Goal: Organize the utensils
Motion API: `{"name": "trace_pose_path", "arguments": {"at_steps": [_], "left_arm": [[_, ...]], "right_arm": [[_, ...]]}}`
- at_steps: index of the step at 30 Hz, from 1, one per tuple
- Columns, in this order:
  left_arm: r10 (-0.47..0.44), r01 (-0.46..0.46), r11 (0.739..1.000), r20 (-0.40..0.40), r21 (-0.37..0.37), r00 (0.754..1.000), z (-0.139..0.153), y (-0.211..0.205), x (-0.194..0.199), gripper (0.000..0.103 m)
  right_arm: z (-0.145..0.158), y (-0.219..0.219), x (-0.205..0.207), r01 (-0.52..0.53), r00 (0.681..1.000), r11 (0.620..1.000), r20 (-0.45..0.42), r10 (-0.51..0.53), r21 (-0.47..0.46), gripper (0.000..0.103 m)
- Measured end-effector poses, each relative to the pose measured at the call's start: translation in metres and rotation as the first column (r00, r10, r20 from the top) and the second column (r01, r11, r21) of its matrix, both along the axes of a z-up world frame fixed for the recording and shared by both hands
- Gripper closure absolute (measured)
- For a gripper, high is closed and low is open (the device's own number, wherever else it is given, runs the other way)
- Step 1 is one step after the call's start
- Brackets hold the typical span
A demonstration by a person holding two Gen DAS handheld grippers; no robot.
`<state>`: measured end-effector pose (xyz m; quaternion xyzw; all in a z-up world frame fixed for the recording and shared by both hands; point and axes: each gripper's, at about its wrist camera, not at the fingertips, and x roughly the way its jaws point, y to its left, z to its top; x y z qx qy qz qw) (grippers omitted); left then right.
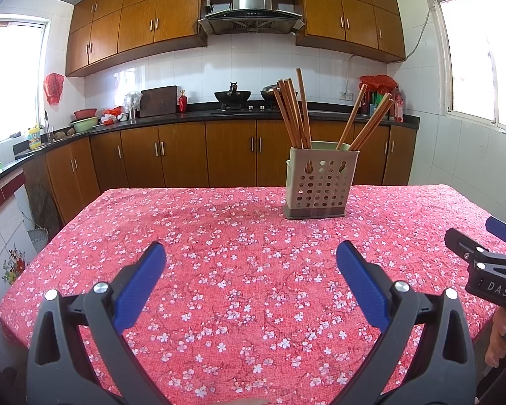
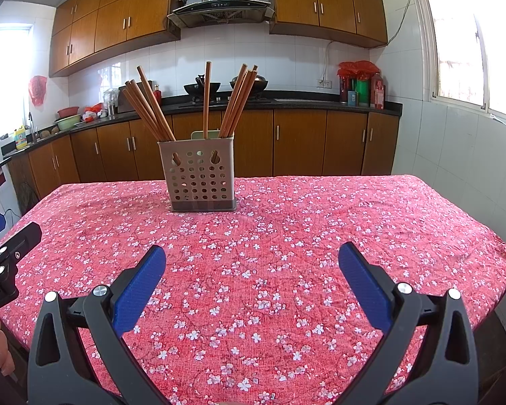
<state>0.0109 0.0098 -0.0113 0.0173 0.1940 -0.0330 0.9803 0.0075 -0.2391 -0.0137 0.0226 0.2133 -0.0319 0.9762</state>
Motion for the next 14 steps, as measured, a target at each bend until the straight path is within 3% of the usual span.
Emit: {"name": "trace_pose_path", "arguments": {"at_steps": [14], "left_arm": [[0.007, -0.007, 1.0, -0.008, -0.004, 1.0, -0.001, 0.0059, 0.0018, 0.004]], "right_arm": [[-0.0025, 0.0035, -0.002, 0.006, 1.0, 1.0, -0.001, -0.006, 0.004, 0.002]]}}
